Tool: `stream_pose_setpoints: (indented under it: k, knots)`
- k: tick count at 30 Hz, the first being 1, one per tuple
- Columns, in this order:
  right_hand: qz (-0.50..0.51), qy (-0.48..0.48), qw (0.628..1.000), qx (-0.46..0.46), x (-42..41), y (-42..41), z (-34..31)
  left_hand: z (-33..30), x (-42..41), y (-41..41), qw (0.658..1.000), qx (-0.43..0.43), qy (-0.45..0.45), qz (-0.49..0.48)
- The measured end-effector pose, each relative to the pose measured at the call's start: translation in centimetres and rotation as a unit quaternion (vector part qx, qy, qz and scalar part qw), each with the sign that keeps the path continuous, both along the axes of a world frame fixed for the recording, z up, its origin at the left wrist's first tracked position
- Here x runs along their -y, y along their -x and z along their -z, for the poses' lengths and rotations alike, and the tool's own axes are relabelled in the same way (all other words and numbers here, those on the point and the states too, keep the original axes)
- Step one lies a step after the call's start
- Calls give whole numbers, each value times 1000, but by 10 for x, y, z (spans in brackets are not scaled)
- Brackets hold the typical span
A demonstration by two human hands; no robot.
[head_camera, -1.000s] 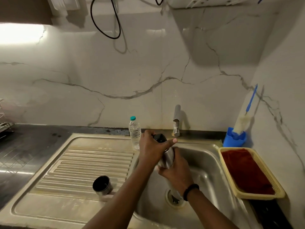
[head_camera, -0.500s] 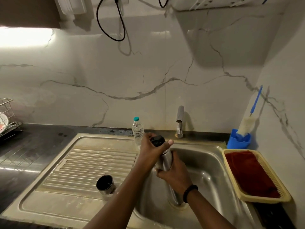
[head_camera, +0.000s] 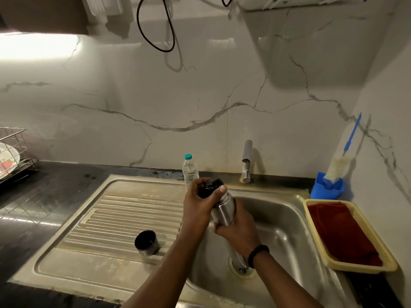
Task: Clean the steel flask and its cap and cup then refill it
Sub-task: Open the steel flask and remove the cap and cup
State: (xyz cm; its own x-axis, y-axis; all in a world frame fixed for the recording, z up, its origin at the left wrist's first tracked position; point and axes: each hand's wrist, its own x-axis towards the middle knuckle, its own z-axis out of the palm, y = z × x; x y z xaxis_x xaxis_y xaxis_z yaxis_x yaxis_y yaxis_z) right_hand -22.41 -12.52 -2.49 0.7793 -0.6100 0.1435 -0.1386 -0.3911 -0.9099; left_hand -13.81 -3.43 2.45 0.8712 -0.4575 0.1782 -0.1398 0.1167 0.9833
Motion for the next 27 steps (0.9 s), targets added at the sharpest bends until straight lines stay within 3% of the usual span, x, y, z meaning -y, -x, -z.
stream_pose_setpoints:
  k: [3,6,8,11,14,16,18,22,24,27]
  knots:
    - [12,31,999,-4,-7,-11,0,-4,1,7,998,-4,30,-57]
    - [49,78,996,-15,-15,-18,12,-27,6,0,975,-14,68,-212]
    - [63,40,997,-11,-17,-18,21,-46,4,-25,969,-3,70,-235]
    - [62,-23,998,-8,-20,-16,27,-46,-13,-65,979,54,-36,-193]
    - [55,-32,998,-1,-21,-16,29,-9,-37,-82,958,135,-195,-164]
    - [51,-27,998,-5,-21,-15,32,23,-53,-89,944,133,-271,-133]
    - [46,-25,999,-13,-21,-13,33,49,-68,-97,910,167,-364,-105]
    - [37,-15,999,-22,-22,-11,32,73,-83,-115,803,276,-528,-27]
    - [37,-9,999,-26,-21,-11,33,80,-85,-124,761,304,-573,2]
    - [38,-9,999,-33,-20,-9,34,89,-84,-134,728,320,-606,31]
